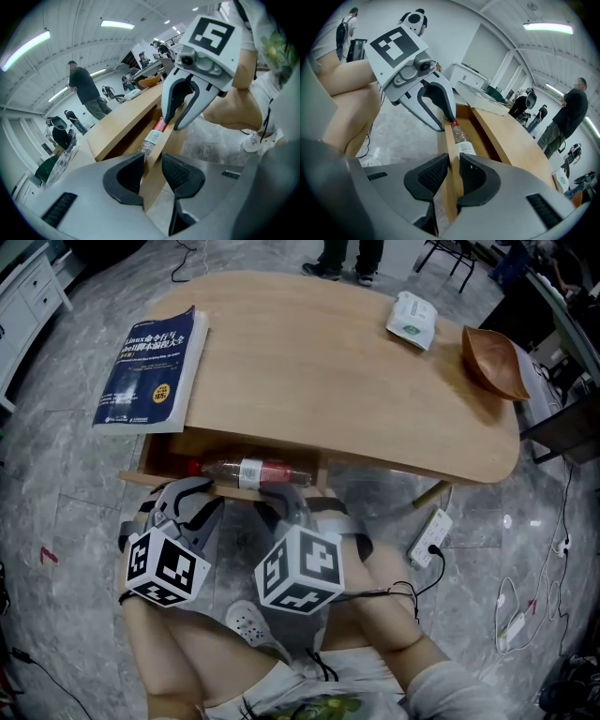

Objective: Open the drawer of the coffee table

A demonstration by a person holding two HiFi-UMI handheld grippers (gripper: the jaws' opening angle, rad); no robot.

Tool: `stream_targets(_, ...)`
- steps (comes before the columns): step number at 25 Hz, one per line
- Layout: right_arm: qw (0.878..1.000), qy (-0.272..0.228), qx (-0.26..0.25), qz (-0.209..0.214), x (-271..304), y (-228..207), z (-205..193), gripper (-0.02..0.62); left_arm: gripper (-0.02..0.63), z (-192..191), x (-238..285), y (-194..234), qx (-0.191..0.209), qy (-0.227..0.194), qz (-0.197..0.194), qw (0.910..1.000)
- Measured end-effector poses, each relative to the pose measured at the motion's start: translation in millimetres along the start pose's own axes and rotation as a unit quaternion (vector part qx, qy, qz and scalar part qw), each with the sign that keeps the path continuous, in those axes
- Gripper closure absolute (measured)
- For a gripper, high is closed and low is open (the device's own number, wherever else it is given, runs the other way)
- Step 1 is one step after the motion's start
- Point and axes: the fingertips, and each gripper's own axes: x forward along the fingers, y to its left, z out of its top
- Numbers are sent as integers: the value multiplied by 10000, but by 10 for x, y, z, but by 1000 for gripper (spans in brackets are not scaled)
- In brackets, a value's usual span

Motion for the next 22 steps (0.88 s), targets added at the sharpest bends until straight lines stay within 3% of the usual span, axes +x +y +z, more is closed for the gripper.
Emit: stream_targets(22, 9999, 154, 42, 56, -78, 199, -25, 514, 489, -46, -120, -176, -18, 69, -289, 9996)
